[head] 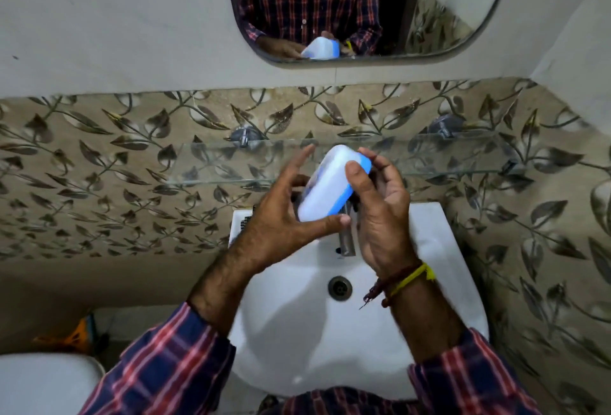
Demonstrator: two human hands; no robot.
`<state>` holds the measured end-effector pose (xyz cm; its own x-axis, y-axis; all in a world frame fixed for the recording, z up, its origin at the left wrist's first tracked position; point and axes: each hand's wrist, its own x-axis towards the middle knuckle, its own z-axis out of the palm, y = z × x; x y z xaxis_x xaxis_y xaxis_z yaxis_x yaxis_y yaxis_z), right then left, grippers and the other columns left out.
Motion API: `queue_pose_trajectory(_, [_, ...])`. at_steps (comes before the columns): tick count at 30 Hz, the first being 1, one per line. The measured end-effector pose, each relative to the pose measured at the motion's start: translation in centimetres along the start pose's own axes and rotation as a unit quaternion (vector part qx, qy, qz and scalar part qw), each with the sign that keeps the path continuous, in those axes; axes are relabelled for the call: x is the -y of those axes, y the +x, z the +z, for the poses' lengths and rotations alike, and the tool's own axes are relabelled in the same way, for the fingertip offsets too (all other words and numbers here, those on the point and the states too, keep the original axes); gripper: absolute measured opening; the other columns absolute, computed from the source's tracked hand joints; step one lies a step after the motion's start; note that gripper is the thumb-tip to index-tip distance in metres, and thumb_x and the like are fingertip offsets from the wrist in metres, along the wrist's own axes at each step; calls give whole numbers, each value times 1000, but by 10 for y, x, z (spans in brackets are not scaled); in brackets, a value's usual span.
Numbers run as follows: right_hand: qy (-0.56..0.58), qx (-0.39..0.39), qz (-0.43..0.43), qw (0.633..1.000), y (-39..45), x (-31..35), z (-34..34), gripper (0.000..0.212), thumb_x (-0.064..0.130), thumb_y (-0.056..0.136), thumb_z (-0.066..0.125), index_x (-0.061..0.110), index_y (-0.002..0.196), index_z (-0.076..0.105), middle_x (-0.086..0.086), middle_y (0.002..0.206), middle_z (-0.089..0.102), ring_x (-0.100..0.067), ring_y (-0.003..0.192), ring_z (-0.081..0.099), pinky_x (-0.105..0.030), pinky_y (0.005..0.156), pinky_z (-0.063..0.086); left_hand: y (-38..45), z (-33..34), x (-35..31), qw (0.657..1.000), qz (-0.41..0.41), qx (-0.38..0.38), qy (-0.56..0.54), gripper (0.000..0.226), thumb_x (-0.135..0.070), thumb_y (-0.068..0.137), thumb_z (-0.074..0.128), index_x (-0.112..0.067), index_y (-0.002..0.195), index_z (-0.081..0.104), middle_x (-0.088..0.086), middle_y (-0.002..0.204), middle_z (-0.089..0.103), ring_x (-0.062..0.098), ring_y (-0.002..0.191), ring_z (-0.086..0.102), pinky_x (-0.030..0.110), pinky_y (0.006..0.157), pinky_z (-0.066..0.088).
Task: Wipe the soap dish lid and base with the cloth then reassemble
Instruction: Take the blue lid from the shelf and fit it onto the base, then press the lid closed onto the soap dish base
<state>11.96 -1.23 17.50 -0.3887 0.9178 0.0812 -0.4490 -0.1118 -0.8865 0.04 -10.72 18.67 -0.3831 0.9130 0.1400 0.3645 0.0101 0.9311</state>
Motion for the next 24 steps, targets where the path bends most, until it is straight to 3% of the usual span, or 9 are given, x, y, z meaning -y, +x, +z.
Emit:
queue_pose_trajectory(3, [-27, 25, -16, 999, 17, 5, -9, 49, 36, 71, 78, 12, 112, 62, -7, 112, 66, -17, 100, 62, -39, 89, 53, 10, -10, 0, 998, 29, -56, 12, 82, -34, 58, 97, -25, 127, 55, -7, 115, 63, 14, 106, 64, 30, 83, 59])
queue_pose_trajectory(7, [-171, 75, -53, 981, 43, 11, -18, 31, 26, 89, 71, 13, 117, 64, 2, 109, 71, -6, 101, 67, -26, 89, 57, 41, -25, 7, 990, 90, -67, 82, 75, -55, 58, 89, -29, 124, 65, -5, 123, 64, 15, 113, 61, 31, 88, 58])
queue_pose_trajectory(11, [-322, 68, -118, 937, 70, 7, -28, 56, 51, 82, 70, 13, 123, 65, -9, 119, 68, -18, 109, 66, -38, 99, 54, 72, -31, 16, 979, 120, -96, 135, 74, -52, 57, 90, -32, 125, 68, 2, 117, 58, 17, 113, 56, 35, 92, 55])
queue_pose_trajectory(15, [-420, 32, -169, 891, 79, -1, -31, 43, 47, 85, 65, 21, 119, 63, 0, 113, 69, -20, 107, 63, -47, 94, 53, 93, -25, 28, 978, 117, -95, 144, 74, -37, 56, 95, -30, 124, 68, 8, 115, 54, 23, 112, 54, 41, 96, 53])
queue_pose_trajectory(18, [-478, 9, -175, 861, 78, -5, -33, 41, 49, 84, 57, 27, 119, 63, 3, 110, 70, -26, 111, 60, -51, 95, 50, 99, -21, 34, 980, 118, -87, 133, 81, -30, 56, 94, -22, 131, 64, 8, 126, 56, 24, 119, 56, 42, 99, 53])
queue_pose_trajectory(22, [-568, -37, -183, 802, 73, -11, -38, 42, 43, 85, 54, 20, 118, 66, -4, 114, 70, -30, 116, 53, -56, 106, 36, 97, -13, 39, 988, 92, -77, 98, 94, -8, 63, 92, -13, 144, 46, 6, 140, 54, 14, 120, 56, 6, 85, 49])
queue_pose_trajectory(24, [-604, -53, -178, 775, 71, -13, -37, 42, 43, 86, 53, 20, 118, 67, -6, 114, 70, -30, 117, 52, -53, 110, 27, 97, -12, 42, 988, 97, -70, 97, 94, -9, 65, 92, -13, 145, 43, 1, 137, 54, 12, 120, 55, 1, 84, 45])
